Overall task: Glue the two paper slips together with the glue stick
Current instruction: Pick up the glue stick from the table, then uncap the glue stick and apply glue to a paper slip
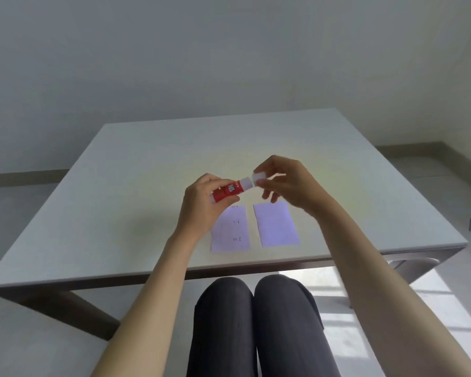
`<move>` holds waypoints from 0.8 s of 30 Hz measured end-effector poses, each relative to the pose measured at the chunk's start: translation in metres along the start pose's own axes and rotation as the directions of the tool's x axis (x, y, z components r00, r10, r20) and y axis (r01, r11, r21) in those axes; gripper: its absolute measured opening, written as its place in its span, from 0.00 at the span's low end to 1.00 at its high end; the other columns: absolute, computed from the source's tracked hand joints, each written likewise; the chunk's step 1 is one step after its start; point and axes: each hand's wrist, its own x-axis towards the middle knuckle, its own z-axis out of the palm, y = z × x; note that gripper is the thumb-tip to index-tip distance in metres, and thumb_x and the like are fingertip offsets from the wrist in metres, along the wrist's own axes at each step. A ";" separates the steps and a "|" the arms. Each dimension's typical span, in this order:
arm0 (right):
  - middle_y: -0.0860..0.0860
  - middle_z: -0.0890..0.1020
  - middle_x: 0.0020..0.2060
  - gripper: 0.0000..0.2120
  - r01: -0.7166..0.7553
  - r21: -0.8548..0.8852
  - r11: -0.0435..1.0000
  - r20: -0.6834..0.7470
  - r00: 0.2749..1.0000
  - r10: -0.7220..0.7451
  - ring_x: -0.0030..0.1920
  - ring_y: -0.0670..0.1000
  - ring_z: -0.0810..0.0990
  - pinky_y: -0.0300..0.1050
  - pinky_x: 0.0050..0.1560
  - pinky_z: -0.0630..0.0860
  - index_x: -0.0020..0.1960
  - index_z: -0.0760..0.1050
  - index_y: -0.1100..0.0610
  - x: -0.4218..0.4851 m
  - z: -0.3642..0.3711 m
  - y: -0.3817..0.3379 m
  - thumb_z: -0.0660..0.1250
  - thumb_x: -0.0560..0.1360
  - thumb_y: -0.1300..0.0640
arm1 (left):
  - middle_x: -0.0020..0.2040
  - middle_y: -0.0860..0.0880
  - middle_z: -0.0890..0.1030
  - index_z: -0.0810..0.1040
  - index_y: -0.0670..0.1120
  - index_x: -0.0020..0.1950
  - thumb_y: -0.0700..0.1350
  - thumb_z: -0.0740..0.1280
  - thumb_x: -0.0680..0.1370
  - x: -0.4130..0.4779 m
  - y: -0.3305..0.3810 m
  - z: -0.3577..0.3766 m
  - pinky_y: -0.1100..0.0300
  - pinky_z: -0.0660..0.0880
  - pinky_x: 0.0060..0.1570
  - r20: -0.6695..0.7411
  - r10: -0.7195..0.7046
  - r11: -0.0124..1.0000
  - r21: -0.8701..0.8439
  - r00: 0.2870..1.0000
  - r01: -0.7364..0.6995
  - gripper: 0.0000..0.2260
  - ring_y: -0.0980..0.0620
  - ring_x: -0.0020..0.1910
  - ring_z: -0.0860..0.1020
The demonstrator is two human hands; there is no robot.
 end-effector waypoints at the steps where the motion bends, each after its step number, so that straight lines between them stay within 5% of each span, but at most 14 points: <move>1: 0.52 0.80 0.37 0.04 0.003 -0.017 1.000 -0.086 0.996 -0.004 0.27 0.49 0.81 0.39 0.28 0.76 0.46 0.77 0.57 0.004 -0.010 0.003 0.70 0.72 0.63 | 0.42 0.53 0.79 0.84 0.47 0.50 0.44 0.75 0.69 -0.001 -0.004 -0.001 0.64 0.74 0.42 -0.003 -0.050 0.998 -0.025 0.999 0.050 0.11 0.54 0.40 0.78; 5: 0.54 0.81 0.36 0.06 -0.162 -0.334 0.929 -0.361 0.932 0.033 0.30 0.53 0.80 0.42 0.36 0.76 0.48 0.80 0.57 0.029 -0.041 0.031 0.70 0.72 0.57 | 0.42 0.52 0.83 0.80 0.49 0.49 0.46 0.71 0.72 -0.002 -0.016 -0.008 0.70 0.73 0.39 -0.014 -0.257 0.959 -0.127 0.966 0.253 0.07 0.58 0.36 0.82; 9: 0.59 0.83 0.50 0.14 -0.357 -0.599 0.716 -0.309 0.929 0.204 0.54 0.60 0.79 0.48 0.48 0.73 0.58 0.77 0.54 0.039 -0.034 0.065 0.66 0.73 0.54 | 0.46 0.52 0.81 0.77 0.48 0.53 0.42 0.70 0.74 0.003 -0.005 -0.007 0.63 0.79 0.43 -0.004 -0.292 0.918 -0.283 0.957 0.279 0.09 0.52 0.39 0.85; 15: 0.58 0.80 0.56 0.22 -0.294 -0.785 0.545 -0.244 0.956 0.163 0.52 0.62 0.79 0.47 0.42 0.70 0.68 0.66 0.54 0.035 -0.022 0.085 0.61 0.75 0.55 | 0.42 0.64 0.82 0.79 0.53 0.53 0.42 0.71 0.73 0.014 0.002 -0.005 0.63 0.75 0.45 -0.058 -0.315 0.880 -0.393 0.947 0.268 0.11 0.57 0.38 0.84; 18: 0.59 0.72 0.61 0.37 -0.261 -0.874 0.409 -0.218 0.964 0.150 0.52 0.62 0.79 0.51 0.45 0.73 0.76 0.51 0.48 0.027 -0.017 0.068 0.66 0.73 0.46 | 0.47 0.51 0.83 0.79 0.56 0.47 0.44 0.72 0.71 0.018 0.007 -0.002 0.49 0.80 0.51 -0.094 -0.357 0.830 -0.489 0.929 0.269 0.09 0.48 0.45 0.84; 20: 0.59 0.70 0.62 0.40 -0.175 -0.780 0.600 -0.181 0.982 0.051 0.52 0.61 0.78 0.51 0.48 0.75 0.76 0.49 0.46 0.022 -0.004 0.049 0.68 0.72 0.44 | 0.49 0.44 0.83 0.80 0.50 0.44 0.46 0.74 0.69 0.024 0.015 0.002 0.45 0.79 0.53 -0.154 -0.419 0.773 -0.577 0.895 0.263 0.06 0.47 0.45 0.84; 22: 0.55 0.73 0.58 0.34 -0.034 -0.311 0.950 -0.111 0.994 0.000 0.45 0.56 0.81 0.45 0.44 0.76 0.74 0.58 0.47 0.016 0.018 0.022 0.69 0.73 0.48 | 0.47 0.42 0.83 0.79 0.45 0.43 0.46 0.74 0.69 0.033 0.024 0.008 0.47 0.79 0.54 -0.186 -0.518 0.671 -0.694 0.835 0.262 0.08 0.46 0.47 0.84; 24: 0.54 0.78 0.52 0.21 0.034 0.153 0.988 -0.082 0.996 -0.021 0.39 0.51 0.83 0.40 0.38 0.77 0.66 0.68 0.52 0.011 0.040 0.002 0.68 0.75 0.54 | 0.46 0.42 0.82 0.78 0.43 0.43 0.46 0.74 0.69 0.040 0.034 0.014 0.51 0.80 0.53 -0.182 -0.570 0.589 -0.771 0.801 0.243 0.09 0.43 0.52 0.82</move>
